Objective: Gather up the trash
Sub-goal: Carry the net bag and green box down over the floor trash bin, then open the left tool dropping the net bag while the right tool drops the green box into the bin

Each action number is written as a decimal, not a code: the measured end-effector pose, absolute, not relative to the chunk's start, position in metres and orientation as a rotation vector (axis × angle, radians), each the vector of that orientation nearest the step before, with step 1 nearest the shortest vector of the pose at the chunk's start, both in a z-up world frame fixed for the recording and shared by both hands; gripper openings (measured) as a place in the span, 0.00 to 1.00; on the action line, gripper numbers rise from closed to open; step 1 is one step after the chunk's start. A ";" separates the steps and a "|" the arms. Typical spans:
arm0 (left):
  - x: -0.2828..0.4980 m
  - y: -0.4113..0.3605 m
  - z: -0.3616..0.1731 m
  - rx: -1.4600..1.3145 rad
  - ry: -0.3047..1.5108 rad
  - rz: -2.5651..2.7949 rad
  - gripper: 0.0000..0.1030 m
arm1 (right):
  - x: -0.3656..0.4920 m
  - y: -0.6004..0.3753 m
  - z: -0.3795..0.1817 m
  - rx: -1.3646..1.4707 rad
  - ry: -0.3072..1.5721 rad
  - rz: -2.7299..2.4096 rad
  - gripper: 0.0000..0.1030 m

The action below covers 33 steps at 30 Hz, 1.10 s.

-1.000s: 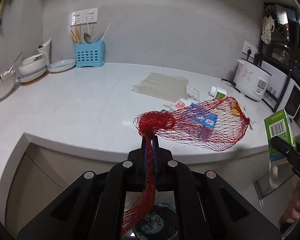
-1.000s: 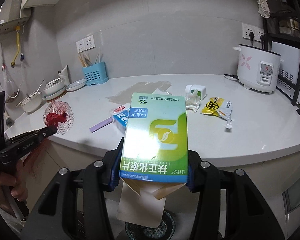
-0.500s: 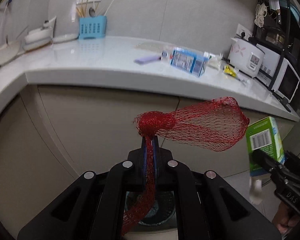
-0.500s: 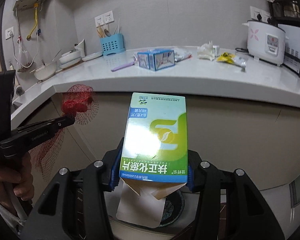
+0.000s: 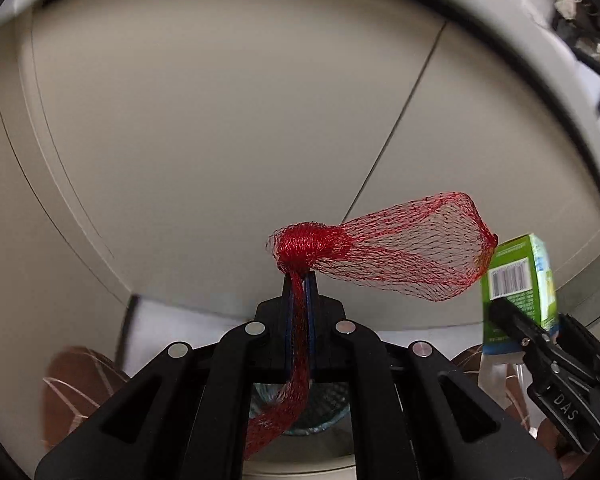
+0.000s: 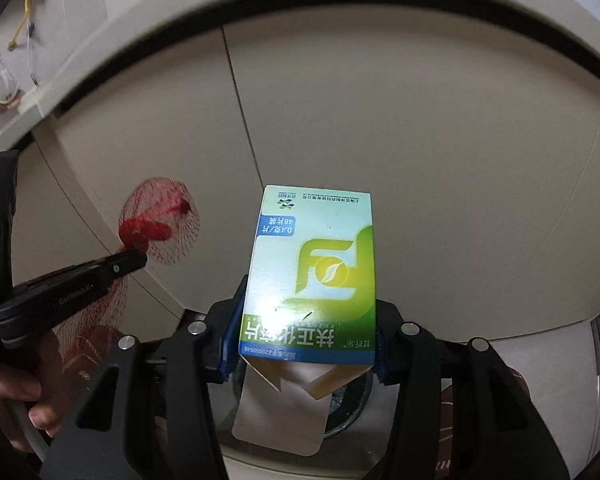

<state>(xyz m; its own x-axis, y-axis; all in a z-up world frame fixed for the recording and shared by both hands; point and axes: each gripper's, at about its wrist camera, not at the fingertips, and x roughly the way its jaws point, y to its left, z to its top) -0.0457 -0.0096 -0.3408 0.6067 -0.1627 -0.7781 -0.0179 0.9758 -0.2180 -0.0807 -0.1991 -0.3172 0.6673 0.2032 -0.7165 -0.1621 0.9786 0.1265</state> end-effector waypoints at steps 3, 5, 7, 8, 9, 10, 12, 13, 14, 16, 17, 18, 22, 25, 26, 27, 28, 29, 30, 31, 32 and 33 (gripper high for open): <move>-0.034 -0.014 -0.372 -0.209 0.956 -0.085 0.04 | -0.068 -0.195 -0.344 0.060 0.860 0.204 0.46; -0.027 -0.018 -0.391 -0.207 0.977 -0.090 0.04 | -0.060 -0.192 -0.360 0.048 0.887 0.184 0.46; -0.021 -0.020 -0.409 -0.215 1.010 -0.096 0.04 | -0.052 -0.190 -0.377 0.043 0.913 0.174 0.46; -0.019 -0.021 -0.416 -0.217 1.021 -0.101 0.04 | -0.049 -0.190 -0.386 0.048 0.928 0.170 0.46; -0.017 -0.023 -0.425 -0.212 1.034 -0.105 0.04 | -0.046 -0.190 -0.394 0.054 0.941 0.168 0.46; -0.015 -0.025 -0.433 -0.205 1.046 -0.108 0.04 | -0.043 -0.190 -0.401 0.050 0.950 0.160 0.46; -0.008 -0.028 -0.450 -0.205 1.089 -0.128 0.04 | -0.037 -0.190 -0.415 0.044 0.977 0.156 0.46; -0.006 -0.029 -0.458 -0.197 1.097 -0.133 0.04 | -0.034 -0.190 -0.420 0.041 0.984 0.156 0.46; -0.003 -0.032 -0.466 -0.175 1.101 -0.135 0.04 | -0.031 -0.191 -0.425 0.035 0.990 0.150 0.46; 0.001 -0.035 -0.481 -0.177 1.126 -0.150 0.04 | -0.026 -0.195 -0.435 0.044 1.010 0.133 0.46; 0.004 -0.036 -0.490 -0.189 1.149 -0.162 0.04 | -0.023 -0.198 -0.439 0.056 1.021 0.122 0.46; 0.005 -0.037 -0.499 -0.195 1.167 -0.174 0.04 | -0.020 -0.202 -0.444 0.070 1.034 0.109 0.46; 0.006 -0.048 -0.535 -0.122 1.256 -0.184 0.05 | -0.011 -0.209 -0.460 0.115 1.093 0.087 0.46; 0.007 -0.055 -0.549 -0.114 1.298 -0.206 0.06 | -0.004 -0.207 -0.463 0.129 1.108 0.084 0.46; 0.005 -0.061 -0.549 -0.106 1.291 -0.217 0.07 | -0.004 -0.206 -0.464 0.132 1.110 0.085 0.46; 0.003 -0.066 -0.549 -0.095 1.283 -0.226 0.07 | -0.003 -0.206 -0.464 0.134 1.112 0.085 0.46; 0.001 -0.068 -0.548 -0.089 1.279 -0.236 0.08 | 0.000 -0.206 -0.465 0.135 1.113 0.086 0.46; -0.001 -0.068 -0.548 -0.082 1.272 -0.239 0.12 | 0.001 -0.205 -0.466 0.136 1.113 0.086 0.46; -0.002 -0.068 -0.547 -0.077 1.268 -0.239 0.17 | 0.000 -0.209 -0.465 0.137 1.113 0.086 0.46; 0.000 -0.066 -0.549 -0.075 1.265 -0.236 0.20 | 0.000 -0.209 -0.465 0.140 1.111 0.086 0.46; 0.000 -0.065 -0.549 -0.079 1.261 -0.233 0.26 | 0.001 -0.209 -0.464 0.143 1.108 0.086 0.46; 0.000 -0.065 -0.549 -0.084 1.258 -0.233 0.30 | -0.005 -0.218 -0.468 0.144 1.105 0.086 0.46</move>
